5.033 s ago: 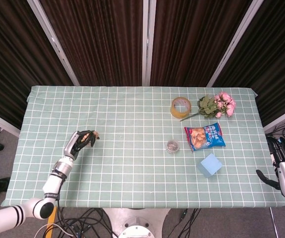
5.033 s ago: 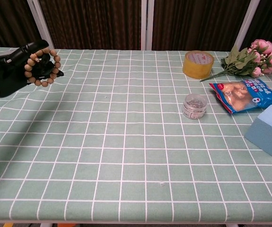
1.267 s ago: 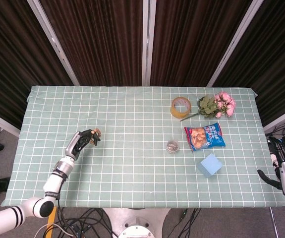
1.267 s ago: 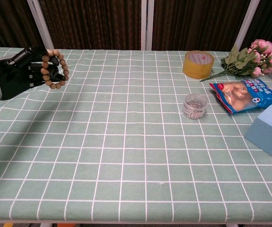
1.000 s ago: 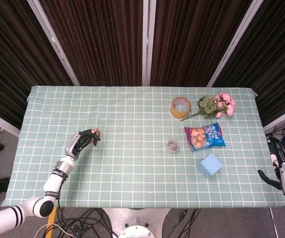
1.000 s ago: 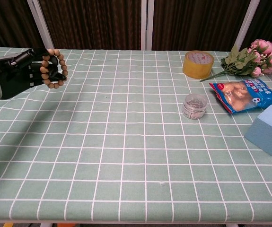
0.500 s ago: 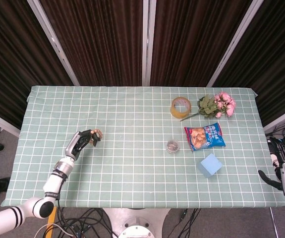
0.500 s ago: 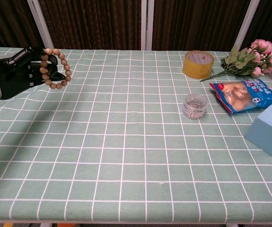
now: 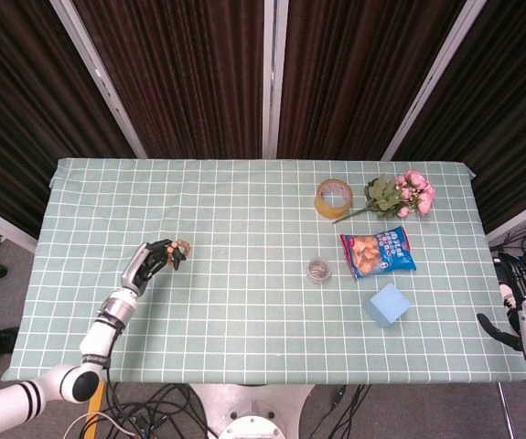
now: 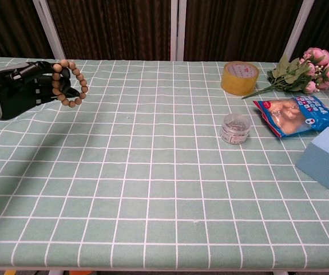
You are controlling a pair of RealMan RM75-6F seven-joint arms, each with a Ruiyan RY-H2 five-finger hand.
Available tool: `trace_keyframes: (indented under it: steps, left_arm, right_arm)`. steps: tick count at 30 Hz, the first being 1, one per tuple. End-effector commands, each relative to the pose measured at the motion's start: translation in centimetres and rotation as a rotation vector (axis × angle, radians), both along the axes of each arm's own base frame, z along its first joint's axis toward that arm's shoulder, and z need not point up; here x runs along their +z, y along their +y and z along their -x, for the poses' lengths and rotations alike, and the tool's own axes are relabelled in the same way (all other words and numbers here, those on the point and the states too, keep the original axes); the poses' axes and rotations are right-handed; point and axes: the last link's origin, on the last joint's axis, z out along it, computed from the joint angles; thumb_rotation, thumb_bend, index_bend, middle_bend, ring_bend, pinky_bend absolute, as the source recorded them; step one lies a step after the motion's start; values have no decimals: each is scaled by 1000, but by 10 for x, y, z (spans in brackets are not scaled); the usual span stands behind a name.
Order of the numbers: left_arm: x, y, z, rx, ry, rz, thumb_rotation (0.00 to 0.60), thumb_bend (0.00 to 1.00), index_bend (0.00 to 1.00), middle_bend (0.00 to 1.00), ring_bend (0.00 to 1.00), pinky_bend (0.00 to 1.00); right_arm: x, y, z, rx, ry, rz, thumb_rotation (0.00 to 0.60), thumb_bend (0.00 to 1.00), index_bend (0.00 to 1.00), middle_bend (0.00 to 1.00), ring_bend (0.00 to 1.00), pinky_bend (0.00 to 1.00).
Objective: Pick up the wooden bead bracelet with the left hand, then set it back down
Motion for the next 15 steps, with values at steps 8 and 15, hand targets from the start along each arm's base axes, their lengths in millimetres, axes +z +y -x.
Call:
trace_keyframes:
  steps: [8,15]
  left_arm:
    - [-1,0,1,1,24,-12,600,776,465,602,398,136]
    - [2,0,1,-17,24,-35,275,742,451,586,395,137]
  right_arm:
    - [0,-2,0,-3,0,-3,600,73,0,126,0,0]
    - [-1,-2,1,-4,-4,-5,600,73,0,126,0,0]
